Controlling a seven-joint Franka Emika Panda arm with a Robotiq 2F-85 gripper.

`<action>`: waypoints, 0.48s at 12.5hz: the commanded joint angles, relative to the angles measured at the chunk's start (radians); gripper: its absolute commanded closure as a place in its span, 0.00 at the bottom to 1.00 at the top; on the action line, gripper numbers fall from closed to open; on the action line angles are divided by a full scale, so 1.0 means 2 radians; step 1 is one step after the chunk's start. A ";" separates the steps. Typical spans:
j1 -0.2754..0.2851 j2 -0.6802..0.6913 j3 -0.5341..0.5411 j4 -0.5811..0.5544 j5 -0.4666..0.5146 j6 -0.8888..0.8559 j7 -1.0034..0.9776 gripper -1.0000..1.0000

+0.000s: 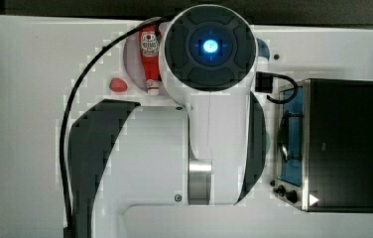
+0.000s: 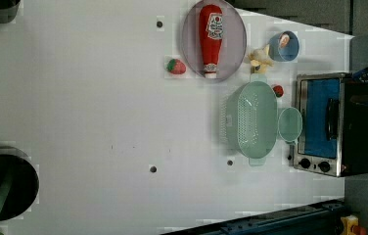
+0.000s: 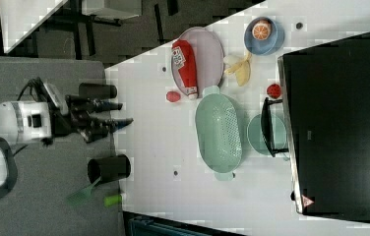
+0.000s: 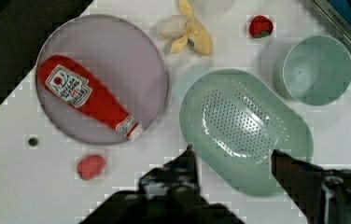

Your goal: Drag strainer right to left.

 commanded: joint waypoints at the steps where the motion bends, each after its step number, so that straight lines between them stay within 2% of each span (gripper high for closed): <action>1: -0.016 -0.262 -0.007 -0.131 -0.007 -0.122 0.057 0.21; 3: -0.016 -0.260 -0.006 -0.132 -0.007 -0.121 0.057 0.00; 6: -0.016 -0.236 -0.006 -0.151 -0.007 -0.097 0.057 0.00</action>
